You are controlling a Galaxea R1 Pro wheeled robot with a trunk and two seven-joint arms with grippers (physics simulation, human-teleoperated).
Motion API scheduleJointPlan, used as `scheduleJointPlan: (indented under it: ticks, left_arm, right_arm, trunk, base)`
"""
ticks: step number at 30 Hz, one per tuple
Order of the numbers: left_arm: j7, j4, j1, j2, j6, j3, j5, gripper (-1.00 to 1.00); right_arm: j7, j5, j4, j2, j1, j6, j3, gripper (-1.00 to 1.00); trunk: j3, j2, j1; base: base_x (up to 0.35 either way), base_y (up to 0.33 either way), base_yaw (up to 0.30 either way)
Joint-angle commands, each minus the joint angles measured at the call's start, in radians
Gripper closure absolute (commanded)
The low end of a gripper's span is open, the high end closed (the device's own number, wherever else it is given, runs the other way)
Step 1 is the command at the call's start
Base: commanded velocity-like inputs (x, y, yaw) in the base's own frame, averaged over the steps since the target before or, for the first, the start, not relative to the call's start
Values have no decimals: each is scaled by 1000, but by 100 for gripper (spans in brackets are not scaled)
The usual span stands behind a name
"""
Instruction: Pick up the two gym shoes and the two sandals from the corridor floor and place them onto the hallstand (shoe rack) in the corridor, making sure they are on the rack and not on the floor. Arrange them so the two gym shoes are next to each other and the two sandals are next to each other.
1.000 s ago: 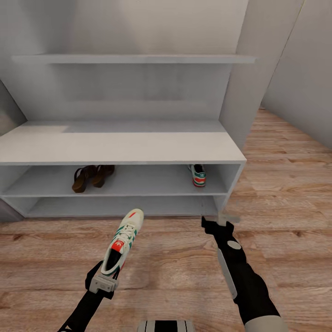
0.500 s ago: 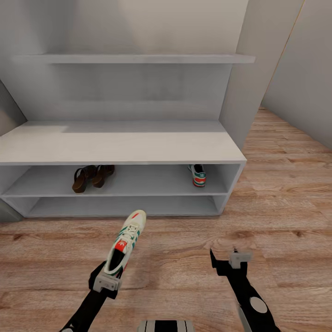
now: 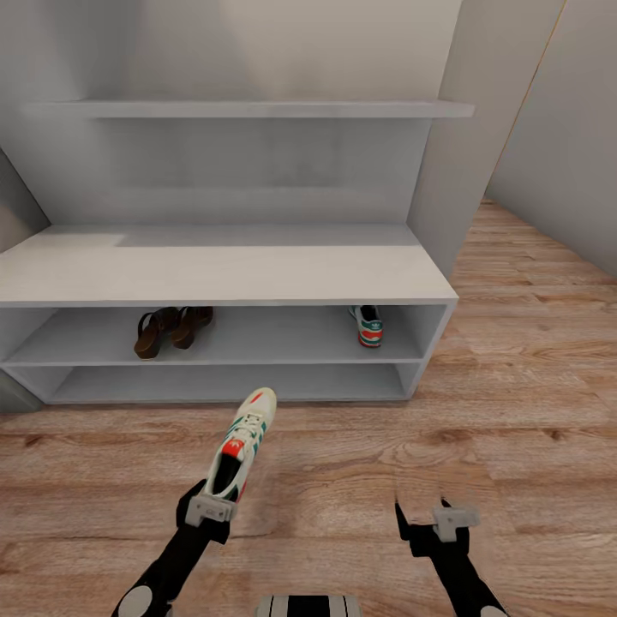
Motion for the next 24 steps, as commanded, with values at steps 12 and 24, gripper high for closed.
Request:
scheduleJointPlan:
  ticks: [12, 24]
  left_arm:
    - [91, -108, 1, -65, 181, 2, 5, 100]
    - [192, -115, 7, -96, 203, -6, 22, 100]
  right_arm:
    - [3, 1, -3, -1, 60, -58, 2, -100]
    - [2, 0, -7, 4, 73, -68, 3, -100]
  trunk:
    - [0, 0, 0]
    - [0, 0, 0]
  base:
    - [0, 0, 0]
    - [0, 0, 0]
